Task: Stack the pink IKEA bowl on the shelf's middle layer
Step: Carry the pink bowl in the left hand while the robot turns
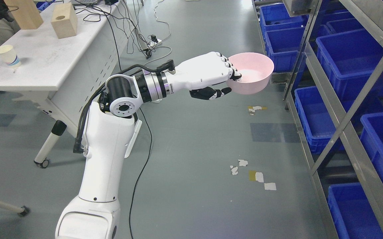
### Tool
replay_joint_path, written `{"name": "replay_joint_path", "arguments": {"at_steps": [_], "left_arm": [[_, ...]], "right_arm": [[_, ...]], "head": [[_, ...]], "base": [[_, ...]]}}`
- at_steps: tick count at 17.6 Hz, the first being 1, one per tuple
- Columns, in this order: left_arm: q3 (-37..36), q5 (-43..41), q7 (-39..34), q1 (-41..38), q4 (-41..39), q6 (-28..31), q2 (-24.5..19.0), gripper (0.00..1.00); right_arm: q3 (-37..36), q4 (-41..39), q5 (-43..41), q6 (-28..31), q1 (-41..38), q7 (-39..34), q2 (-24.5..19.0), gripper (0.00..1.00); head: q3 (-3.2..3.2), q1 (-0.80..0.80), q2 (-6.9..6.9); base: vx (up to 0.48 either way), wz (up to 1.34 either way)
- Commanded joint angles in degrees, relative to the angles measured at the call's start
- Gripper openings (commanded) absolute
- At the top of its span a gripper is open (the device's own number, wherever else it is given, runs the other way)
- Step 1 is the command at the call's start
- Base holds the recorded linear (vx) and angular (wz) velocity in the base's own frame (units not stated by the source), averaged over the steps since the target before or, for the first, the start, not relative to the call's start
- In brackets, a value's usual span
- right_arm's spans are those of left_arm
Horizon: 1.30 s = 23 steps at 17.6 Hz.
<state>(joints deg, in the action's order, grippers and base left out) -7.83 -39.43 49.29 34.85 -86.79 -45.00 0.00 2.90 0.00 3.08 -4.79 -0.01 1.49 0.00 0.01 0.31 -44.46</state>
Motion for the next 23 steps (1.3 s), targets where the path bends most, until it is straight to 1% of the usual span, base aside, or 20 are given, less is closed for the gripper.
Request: {"name": "replay_joint_path", "arguments": {"at_steps": [1, 8, 13, 20, 23], "left_arm": [[-3.8, 1.2, -0.2, -0.5, -1.9, 0.0, -1.0, 0.03], [-3.8, 1.5, -1.2, -0.4, -2.4, 0.0, -1.0, 0.03], [-3.9, 1.7, -1.2, -0.4, -2.4, 0.0, -1.0, 0.04], [-7.0, 2.9, -1.7, -0.1, -2.8, 0.0, -1.0, 0.04], [-7.2, 2.9, -1.7, -0.1, -2.8, 0.0, -1.0, 0.04]], "right_arm": [[0.0, -1.0, 0.0, 0.0, -1.3, 0.0, 1.0, 1.0], [0.0, -1.0, 0.0, 0.0, -1.3, 0.0, 1.0, 1.0], [0.0, -1.0, 0.0, 0.0, -1.3, 0.0, 1.0, 1.0], [0.0, -1.0, 0.0, 0.0, -1.3, 0.0, 1.0, 1.0], [0.0, -1.0, 0.0, 0.0, -1.3, 0.0, 1.0, 1.0]], "head": [[0.0, 0.0, 0.0], [0.0, 0.0, 0.0], [0.0, 0.0, 0.0], [0.0, 0.0, 0.0], [0.0, 0.0, 0.0]], "base": [[0.325, -0.12], [0.351, -0.06], [0.381, 0.15], [0.303, 0.1], [0.217, -0.11]]}}
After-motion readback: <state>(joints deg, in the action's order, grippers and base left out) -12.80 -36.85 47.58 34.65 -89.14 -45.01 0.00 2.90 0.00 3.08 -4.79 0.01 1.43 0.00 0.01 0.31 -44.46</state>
